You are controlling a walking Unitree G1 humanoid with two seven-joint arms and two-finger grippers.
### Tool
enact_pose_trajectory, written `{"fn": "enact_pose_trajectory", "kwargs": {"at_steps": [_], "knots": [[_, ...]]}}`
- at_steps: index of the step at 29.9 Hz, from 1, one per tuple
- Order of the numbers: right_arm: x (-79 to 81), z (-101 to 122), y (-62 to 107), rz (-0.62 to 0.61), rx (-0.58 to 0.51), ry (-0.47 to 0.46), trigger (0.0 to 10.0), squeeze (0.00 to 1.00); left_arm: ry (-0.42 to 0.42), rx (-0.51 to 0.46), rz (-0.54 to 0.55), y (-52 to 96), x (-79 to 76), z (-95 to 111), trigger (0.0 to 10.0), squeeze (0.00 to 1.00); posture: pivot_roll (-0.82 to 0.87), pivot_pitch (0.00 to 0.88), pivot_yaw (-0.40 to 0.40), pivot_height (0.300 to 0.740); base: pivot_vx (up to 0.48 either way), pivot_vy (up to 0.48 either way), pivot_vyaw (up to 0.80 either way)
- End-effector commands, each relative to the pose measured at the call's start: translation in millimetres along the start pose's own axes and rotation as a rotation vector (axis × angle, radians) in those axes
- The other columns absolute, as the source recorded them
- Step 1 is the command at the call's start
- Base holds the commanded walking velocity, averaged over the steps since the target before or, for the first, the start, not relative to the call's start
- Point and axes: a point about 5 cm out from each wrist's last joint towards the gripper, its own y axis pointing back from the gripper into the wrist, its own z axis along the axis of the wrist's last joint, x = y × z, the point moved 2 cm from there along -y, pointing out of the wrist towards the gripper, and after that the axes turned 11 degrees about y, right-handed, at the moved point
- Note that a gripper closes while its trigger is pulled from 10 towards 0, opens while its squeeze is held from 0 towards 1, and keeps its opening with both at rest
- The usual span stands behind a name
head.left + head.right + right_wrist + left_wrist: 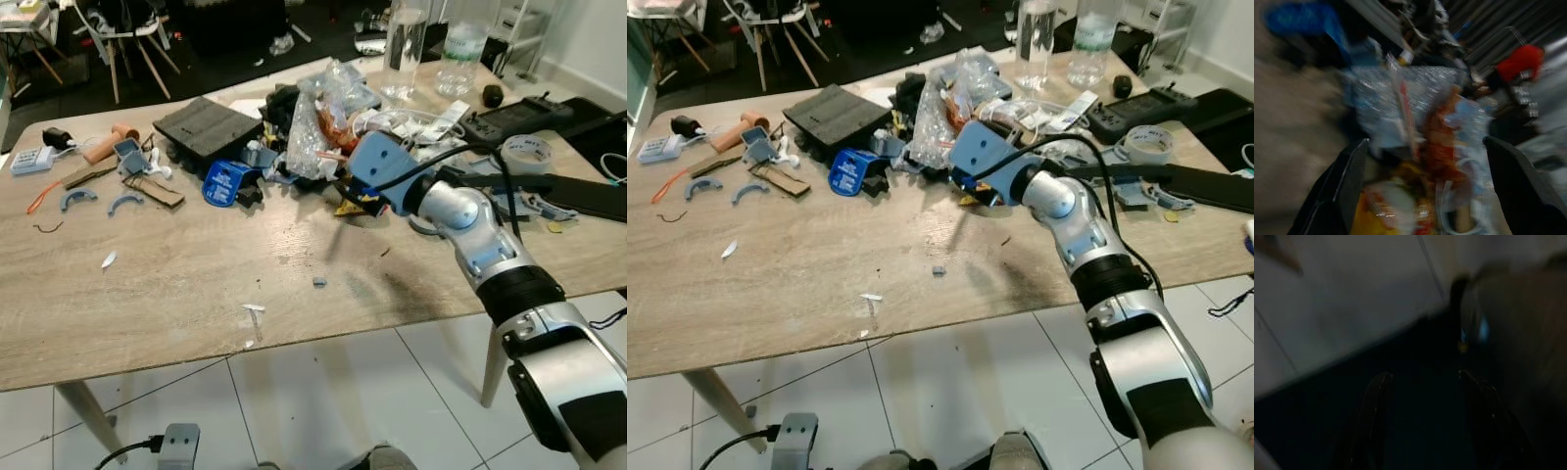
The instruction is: Picking trash to rubbish bin
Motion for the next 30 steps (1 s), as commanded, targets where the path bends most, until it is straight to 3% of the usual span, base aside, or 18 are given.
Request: {"fn": "enact_pose_trajectory", "kwargs": {"at_steps": [1,9,18,19,30], "knots": [[-1.8,1.9,-3.2,-0.017,0.0,0.09,10.0,0.0,-0.011,0.035,0.031,7.6,17.6,-14.5,10.0,0.0,-0.08,0.258,0.12,0.74,0.0,0.0,0.0],[-36.3,6.5,-1.9,-0.201,-0.017,0.16,10.0,0.0,-0.019,0.041,0.043,15.7,28.9,-27.4,10.0,0.0,-0.05,0.317,0.131,0.74,0.0,0.0,0.0],[-40.7,12.7,-1.3,-0.235,-0.071,0.186,10.0,0.0,-0.056,0.027,0.006,19.4,25.1,-34.9,10.0,0.0,-0.03,0.395,0.145,0.74,0.0,0.0,0.0],[-41.5,14.2,-1.4,-0.244,-0.082,0.189,0.0,0.0,-0.056,0.018,0.0,19.4,23.9,-34.2,10.0,0.0,-0.03,0.405,0.145,0.74,0.0,0.0,0.0],[-76.5,31.2,1.1,-0.38,-0.155,0.234,0.0,0.0,-0.068,-0.015,-0.023,18.4,21.2,-27.7,10.0,0.0,-0.05,0.396,0.148,0.74,0.0,0.0,0.0]]}}
